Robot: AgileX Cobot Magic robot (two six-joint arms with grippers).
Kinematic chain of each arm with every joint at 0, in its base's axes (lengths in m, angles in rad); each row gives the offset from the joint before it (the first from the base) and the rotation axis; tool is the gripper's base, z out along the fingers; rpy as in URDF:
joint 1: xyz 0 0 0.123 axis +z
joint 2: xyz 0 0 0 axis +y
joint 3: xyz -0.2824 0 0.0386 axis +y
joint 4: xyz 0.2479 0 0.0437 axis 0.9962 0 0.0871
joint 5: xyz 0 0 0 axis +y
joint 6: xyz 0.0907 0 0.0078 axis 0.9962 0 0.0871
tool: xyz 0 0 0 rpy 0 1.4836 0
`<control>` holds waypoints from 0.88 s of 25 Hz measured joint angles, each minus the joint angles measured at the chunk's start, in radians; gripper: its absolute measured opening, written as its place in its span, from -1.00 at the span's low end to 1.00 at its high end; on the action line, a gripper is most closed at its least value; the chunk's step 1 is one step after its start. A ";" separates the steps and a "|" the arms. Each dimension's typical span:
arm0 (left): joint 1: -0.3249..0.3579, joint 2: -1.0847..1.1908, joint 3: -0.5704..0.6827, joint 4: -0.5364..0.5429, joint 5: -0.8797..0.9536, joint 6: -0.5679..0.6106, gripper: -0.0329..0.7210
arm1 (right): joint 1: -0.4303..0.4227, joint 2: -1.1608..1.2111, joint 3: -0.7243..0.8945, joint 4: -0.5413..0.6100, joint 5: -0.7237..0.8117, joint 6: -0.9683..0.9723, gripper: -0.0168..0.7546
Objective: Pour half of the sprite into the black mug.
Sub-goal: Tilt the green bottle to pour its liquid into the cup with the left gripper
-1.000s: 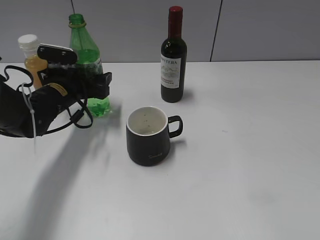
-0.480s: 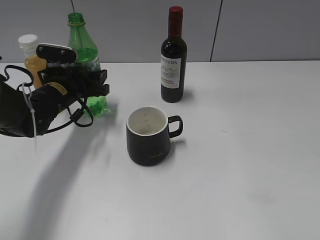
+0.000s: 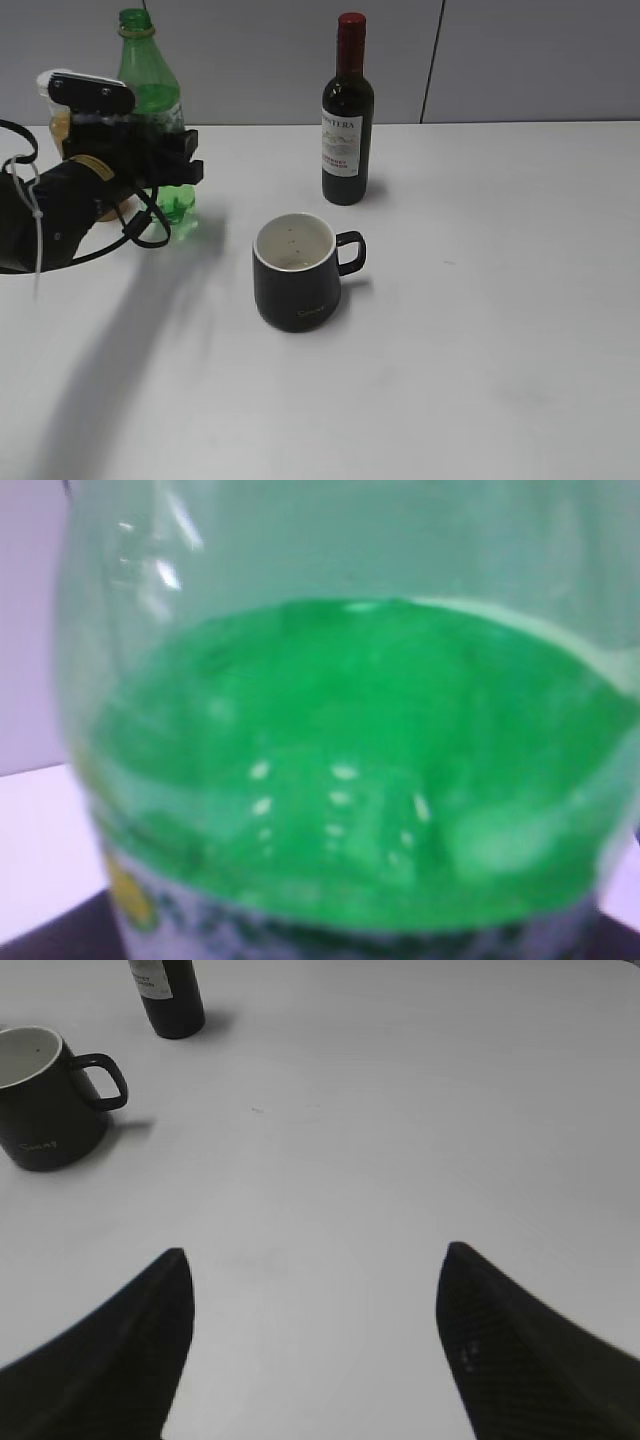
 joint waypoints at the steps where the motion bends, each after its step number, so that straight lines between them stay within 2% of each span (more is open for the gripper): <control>1: -0.002 -0.025 0.015 -0.028 0.000 0.024 0.32 | 0.000 0.000 0.000 0.000 0.000 0.000 0.53; 5: -0.037 -0.119 0.085 -0.160 0.000 0.157 0.32 | 0.000 0.000 0.000 0.000 0.000 0.000 0.53; 9: -0.112 -0.205 0.147 -0.308 0.000 0.293 0.32 | 0.000 0.000 0.000 0.000 0.000 0.000 0.53; 13: -0.188 -0.281 0.202 -0.500 -0.021 0.451 0.32 | 0.000 0.000 0.000 0.000 0.000 0.000 0.53; 22: -0.351 -0.368 0.216 -0.875 -0.132 0.837 0.32 | 0.000 0.000 0.000 0.001 0.000 0.000 0.53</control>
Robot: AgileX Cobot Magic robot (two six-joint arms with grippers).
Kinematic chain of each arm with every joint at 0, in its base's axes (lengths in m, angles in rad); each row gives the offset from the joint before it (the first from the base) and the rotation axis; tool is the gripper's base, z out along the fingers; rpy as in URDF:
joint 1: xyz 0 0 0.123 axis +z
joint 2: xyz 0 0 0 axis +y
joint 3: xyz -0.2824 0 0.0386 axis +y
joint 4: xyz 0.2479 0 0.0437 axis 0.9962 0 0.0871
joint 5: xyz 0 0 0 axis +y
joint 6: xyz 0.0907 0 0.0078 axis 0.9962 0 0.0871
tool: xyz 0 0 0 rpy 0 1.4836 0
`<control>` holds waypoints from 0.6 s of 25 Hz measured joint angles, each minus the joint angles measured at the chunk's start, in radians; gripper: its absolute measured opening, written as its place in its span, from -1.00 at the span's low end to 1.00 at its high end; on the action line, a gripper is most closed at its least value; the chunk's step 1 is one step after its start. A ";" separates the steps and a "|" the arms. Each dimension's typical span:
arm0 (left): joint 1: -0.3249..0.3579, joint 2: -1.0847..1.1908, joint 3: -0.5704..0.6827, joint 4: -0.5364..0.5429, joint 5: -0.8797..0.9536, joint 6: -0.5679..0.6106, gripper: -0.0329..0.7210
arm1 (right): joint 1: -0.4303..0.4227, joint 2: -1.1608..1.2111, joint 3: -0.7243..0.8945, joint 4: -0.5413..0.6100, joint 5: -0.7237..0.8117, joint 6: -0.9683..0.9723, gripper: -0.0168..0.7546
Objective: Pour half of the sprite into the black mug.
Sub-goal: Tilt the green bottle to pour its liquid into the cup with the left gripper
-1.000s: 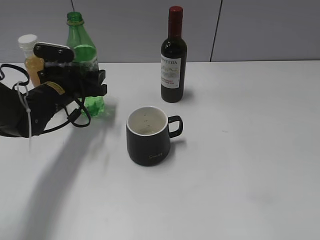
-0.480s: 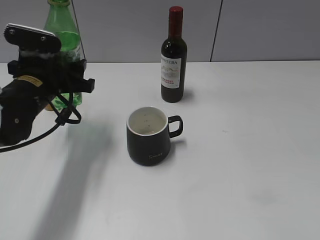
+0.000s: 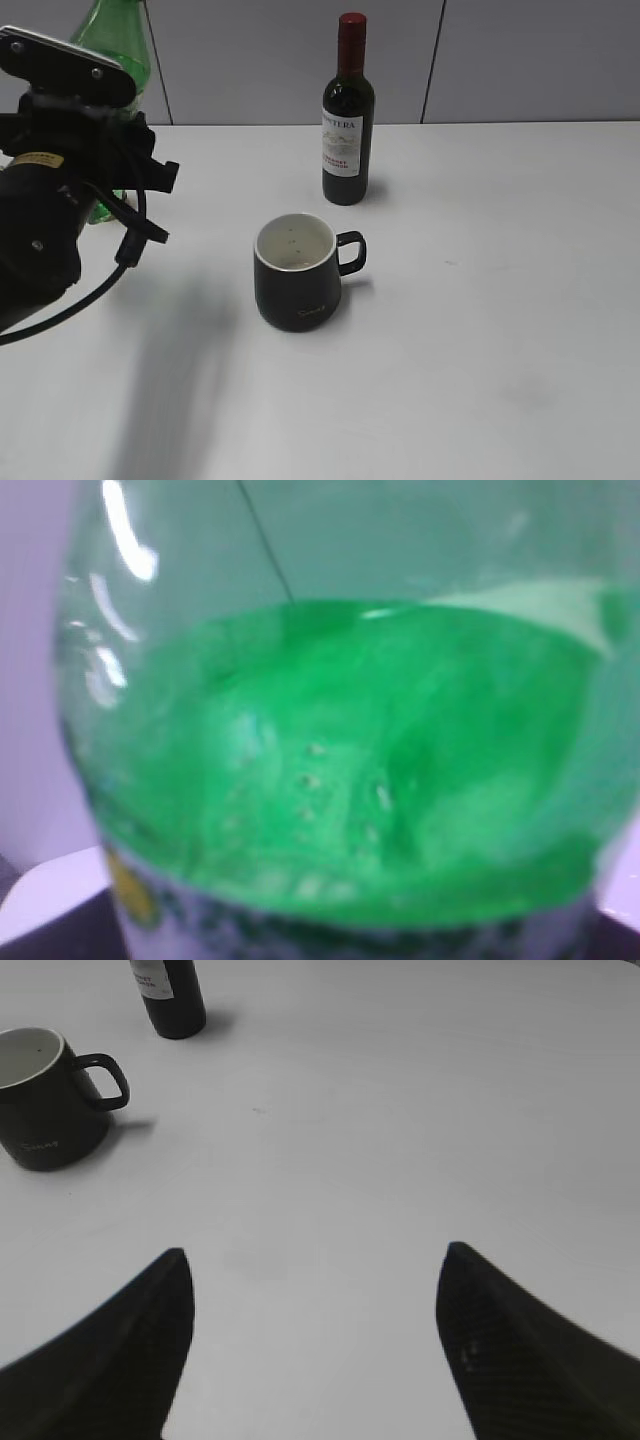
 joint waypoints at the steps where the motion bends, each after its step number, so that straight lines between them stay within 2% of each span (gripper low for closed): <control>1: -0.019 -0.002 0.000 -0.032 -0.016 0.043 0.32 | 0.000 0.000 0.000 0.000 0.000 0.000 0.53; 6: -0.091 -0.002 0.000 -0.159 -0.087 0.227 0.32 | 0.000 0.000 0.000 0.000 0.000 0.000 0.53; 11: -0.096 -0.002 0.000 -0.192 -0.114 0.381 0.32 | 0.000 0.000 0.000 0.000 0.000 0.000 0.53; 15: -0.096 -0.002 0.000 -0.179 -0.116 0.441 0.32 | 0.000 0.000 0.000 0.000 0.000 0.000 0.53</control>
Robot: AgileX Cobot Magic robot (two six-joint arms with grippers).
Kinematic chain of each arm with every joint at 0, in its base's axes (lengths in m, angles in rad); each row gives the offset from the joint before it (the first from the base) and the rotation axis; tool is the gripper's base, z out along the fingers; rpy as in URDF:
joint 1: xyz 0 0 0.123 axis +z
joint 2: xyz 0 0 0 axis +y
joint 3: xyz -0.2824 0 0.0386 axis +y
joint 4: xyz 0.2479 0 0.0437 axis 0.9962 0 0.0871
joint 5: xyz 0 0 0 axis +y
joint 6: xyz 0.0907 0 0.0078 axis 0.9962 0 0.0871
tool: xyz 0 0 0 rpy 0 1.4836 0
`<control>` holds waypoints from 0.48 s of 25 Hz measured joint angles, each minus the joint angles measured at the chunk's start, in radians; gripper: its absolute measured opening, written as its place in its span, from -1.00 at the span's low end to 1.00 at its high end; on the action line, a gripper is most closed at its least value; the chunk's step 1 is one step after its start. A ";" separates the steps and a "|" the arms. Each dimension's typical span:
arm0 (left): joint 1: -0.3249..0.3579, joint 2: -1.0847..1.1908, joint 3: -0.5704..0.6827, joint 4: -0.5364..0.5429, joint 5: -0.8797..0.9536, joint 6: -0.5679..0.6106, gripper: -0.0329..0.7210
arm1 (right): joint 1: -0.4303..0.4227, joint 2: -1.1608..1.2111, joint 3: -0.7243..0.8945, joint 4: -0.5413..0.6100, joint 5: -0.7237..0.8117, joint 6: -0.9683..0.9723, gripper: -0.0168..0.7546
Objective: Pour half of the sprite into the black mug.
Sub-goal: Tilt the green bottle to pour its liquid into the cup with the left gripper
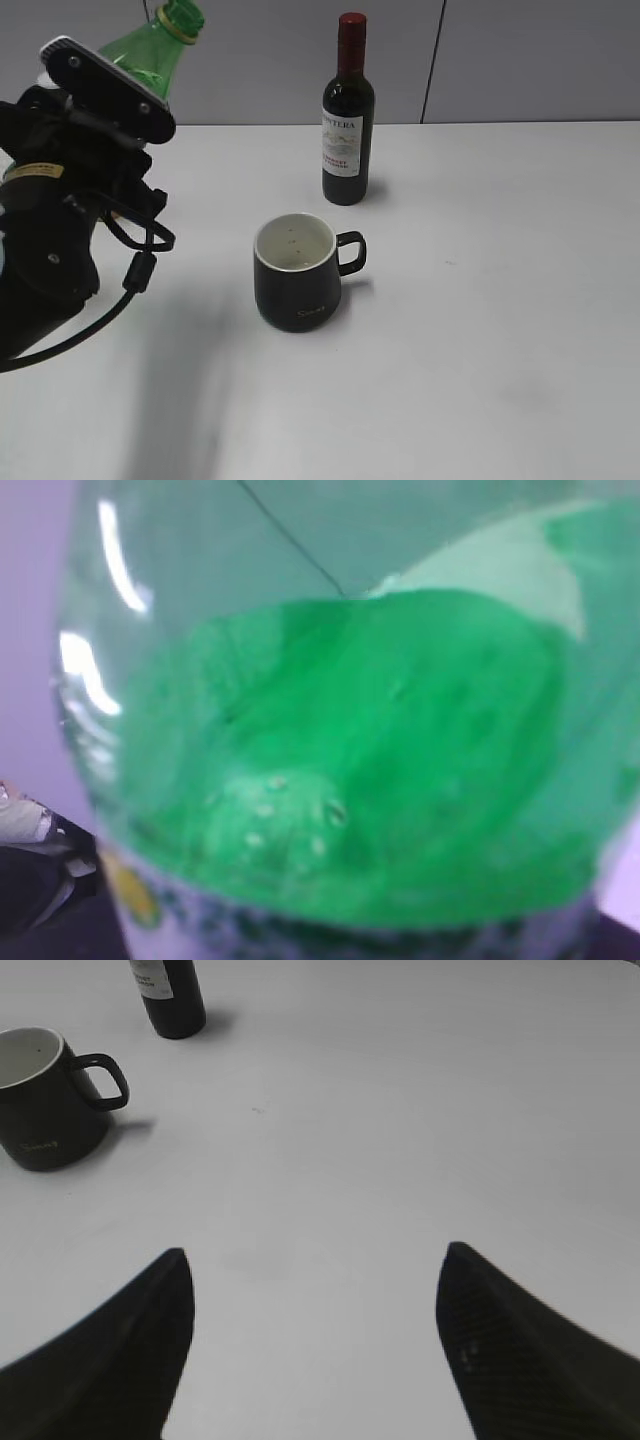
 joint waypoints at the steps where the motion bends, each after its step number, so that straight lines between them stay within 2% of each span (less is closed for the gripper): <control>1: 0.000 0.000 0.000 0.007 0.000 0.013 0.32 | 0.000 0.000 0.000 0.000 0.000 0.000 0.53; 12: 0.002 0.093 -0.001 0.147 0.000 0.180 0.32 | 0.000 0.000 0.000 0.000 0.000 0.000 0.53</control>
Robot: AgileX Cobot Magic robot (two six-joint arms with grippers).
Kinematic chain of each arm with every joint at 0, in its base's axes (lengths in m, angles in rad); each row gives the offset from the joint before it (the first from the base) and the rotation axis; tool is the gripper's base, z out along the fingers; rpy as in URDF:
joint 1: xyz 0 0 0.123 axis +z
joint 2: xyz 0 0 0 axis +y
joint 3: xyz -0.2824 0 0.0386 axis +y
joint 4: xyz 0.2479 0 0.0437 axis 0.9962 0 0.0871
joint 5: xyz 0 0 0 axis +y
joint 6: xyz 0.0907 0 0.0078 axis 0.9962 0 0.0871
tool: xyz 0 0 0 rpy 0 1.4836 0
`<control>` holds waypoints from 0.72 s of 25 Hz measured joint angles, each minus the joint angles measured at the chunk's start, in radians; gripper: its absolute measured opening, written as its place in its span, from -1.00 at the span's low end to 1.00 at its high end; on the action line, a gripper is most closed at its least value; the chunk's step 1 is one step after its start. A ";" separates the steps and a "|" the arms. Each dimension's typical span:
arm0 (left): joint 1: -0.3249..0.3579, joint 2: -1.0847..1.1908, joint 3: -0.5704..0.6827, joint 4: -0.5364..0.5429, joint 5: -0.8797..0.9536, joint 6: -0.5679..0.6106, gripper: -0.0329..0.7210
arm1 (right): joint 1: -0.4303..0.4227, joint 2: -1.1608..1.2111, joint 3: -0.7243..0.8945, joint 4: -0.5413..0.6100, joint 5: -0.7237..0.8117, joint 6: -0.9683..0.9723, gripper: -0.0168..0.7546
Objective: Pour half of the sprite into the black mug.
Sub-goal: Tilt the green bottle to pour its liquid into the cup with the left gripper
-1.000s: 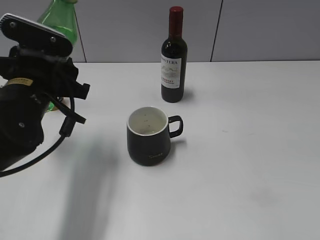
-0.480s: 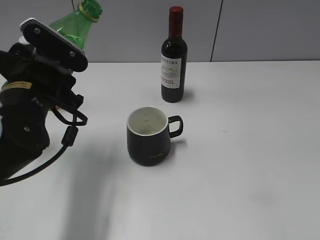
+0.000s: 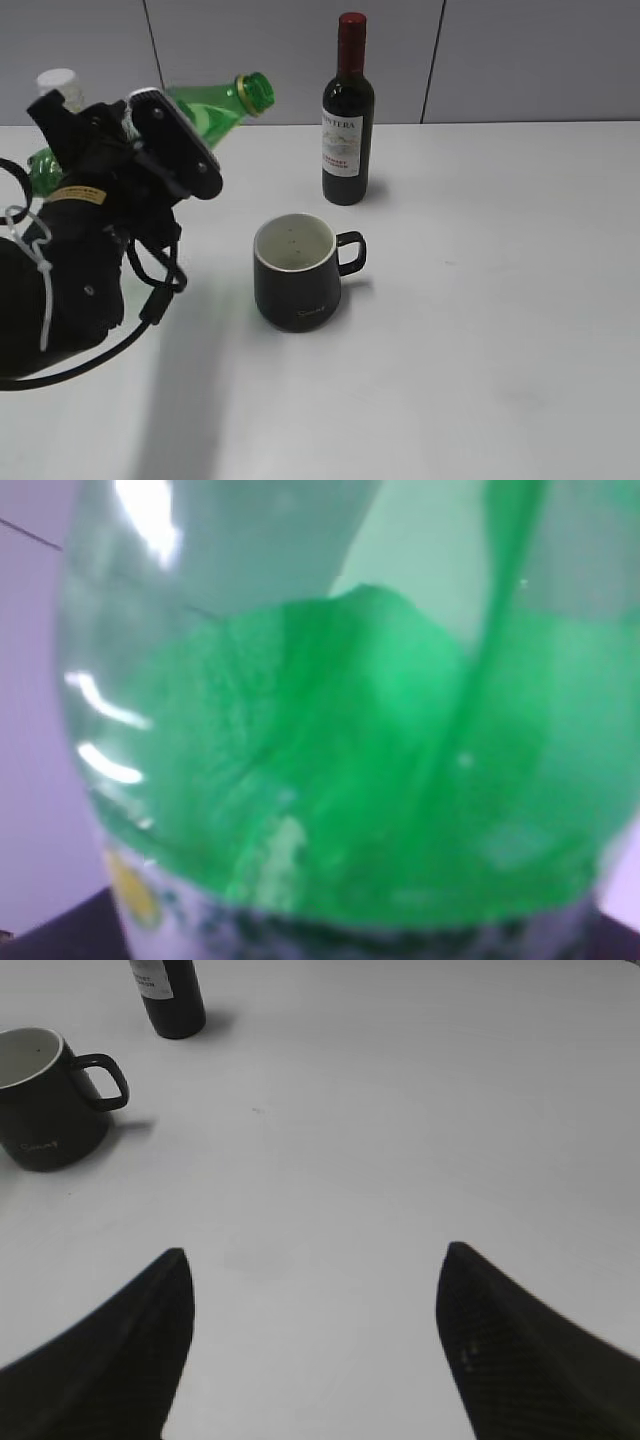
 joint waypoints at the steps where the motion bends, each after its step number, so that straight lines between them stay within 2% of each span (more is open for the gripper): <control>1: 0.000 0.013 0.000 0.005 0.000 0.008 0.32 | 0.000 0.000 0.000 0.000 0.000 0.000 0.53; 11: 0.000 0.096 -0.001 0.007 -0.006 0.098 0.32 | 0.000 0.000 0.000 0.003 0.000 0.000 0.53; 18: 0.000 0.098 -0.001 -0.014 -0.023 0.221 0.32 | 0.000 0.000 0.000 0.003 0.000 0.000 0.53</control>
